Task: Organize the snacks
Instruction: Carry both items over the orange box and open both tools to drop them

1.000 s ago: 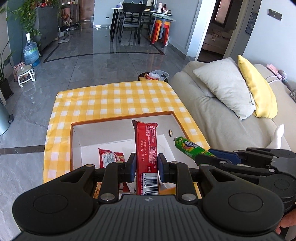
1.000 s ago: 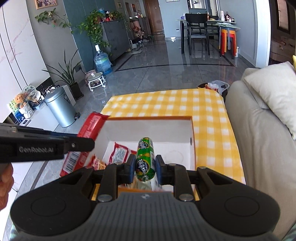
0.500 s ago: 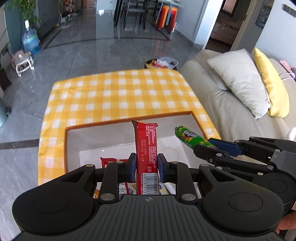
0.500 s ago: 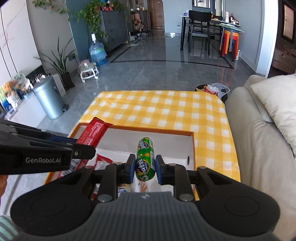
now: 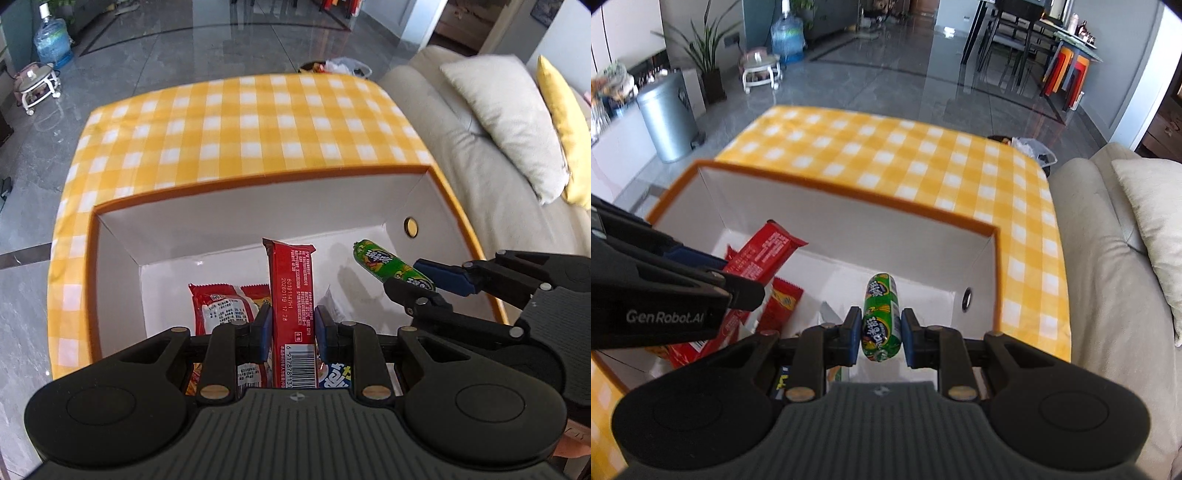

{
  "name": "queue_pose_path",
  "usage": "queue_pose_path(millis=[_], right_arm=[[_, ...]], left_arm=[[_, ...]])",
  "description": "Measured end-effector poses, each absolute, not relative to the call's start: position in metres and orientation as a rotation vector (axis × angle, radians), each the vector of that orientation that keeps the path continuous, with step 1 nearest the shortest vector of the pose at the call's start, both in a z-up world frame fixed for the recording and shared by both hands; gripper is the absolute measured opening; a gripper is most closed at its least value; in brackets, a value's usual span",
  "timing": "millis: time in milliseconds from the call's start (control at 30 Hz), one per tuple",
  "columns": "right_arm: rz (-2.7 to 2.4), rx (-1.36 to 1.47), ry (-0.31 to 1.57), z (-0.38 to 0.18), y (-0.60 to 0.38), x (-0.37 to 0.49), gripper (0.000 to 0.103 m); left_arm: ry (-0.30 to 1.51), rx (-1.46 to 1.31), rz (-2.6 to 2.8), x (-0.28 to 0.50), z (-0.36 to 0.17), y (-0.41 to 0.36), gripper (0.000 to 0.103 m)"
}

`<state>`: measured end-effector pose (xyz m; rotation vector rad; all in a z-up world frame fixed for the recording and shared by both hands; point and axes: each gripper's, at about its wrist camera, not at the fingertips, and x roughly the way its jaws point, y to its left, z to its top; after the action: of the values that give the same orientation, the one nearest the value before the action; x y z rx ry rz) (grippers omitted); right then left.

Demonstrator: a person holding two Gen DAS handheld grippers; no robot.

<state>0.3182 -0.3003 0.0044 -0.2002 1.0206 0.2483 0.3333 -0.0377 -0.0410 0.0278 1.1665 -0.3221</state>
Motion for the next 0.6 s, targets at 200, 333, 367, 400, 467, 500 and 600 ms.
queue_pose_path(millis=[200, 333, 367, 400, 467, 500, 600], right_arm=[[0.255, -0.242, 1.063, -0.015, -0.293, 0.324, 0.019], [0.255, -0.260, 1.089, -0.026, -0.290, 0.325, 0.019], [0.255, -0.261, 1.094, -0.028, -0.290, 0.325, 0.019], [0.255, -0.262, 1.100, -0.030, -0.290, 0.325, 0.019], [0.253, -0.267, 1.110, -0.034, -0.290, 0.324, 0.019], [0.255, -0.269, 1.110, -0.034, -0.290, 0.324, 0.019], [0.257, -0.286, 1.112, -0.035, -0.287, 0.324, 0.019]], left_arm=[[1.206, 0.037, -0.322, 0.339, -0.057, -0.038, 0.026], [1.227, 0.039, -0.319, 0.340, -0.065, -0.037, 0.026], [1.234, 0.040, -0.318, 0.340, -0.067, -0.037, 0.026], [1.240, 0.042, -0.317, 0.340, -0.069, -0.037, 0.026], [1.253, 0.043, -0.319, 0.342, -0.072, -0.037, 0.026], [1.260, 0.042, -0.323, 0.342, -0.074, -0.038, 0.026], [1.273, 0.034, -0.335, 0.342, -0.077, -0.038, 0.026]])
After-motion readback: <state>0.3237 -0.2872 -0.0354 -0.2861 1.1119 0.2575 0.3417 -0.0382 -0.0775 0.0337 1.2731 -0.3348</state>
